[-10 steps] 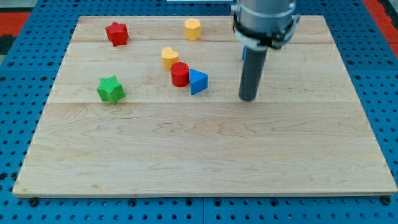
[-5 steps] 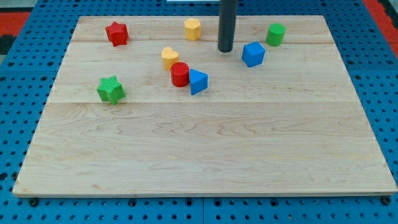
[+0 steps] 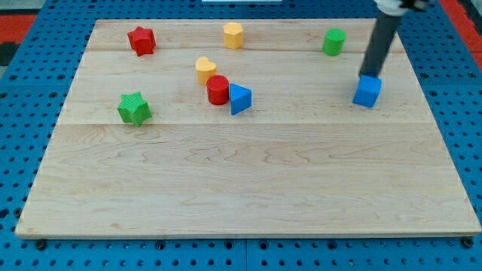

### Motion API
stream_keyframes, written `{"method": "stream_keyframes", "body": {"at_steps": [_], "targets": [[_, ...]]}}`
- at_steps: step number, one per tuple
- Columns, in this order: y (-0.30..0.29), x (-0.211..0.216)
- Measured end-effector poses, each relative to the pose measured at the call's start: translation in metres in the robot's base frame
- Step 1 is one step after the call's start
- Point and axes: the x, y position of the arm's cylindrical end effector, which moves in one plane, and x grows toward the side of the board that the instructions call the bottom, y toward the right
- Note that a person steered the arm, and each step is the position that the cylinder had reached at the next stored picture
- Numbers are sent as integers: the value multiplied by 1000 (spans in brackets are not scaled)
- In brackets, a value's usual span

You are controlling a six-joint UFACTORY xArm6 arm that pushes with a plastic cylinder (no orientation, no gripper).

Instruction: Point your arm at the red circle

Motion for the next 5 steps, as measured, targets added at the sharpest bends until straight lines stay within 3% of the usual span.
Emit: {"method": "stream_keyframes", "body": {"at_steps": [1, 2, 3, 4, 5], "targets": [[7, 39], [-3, 6], [-91, -40], [-195, -33], [-239, -22]]}}
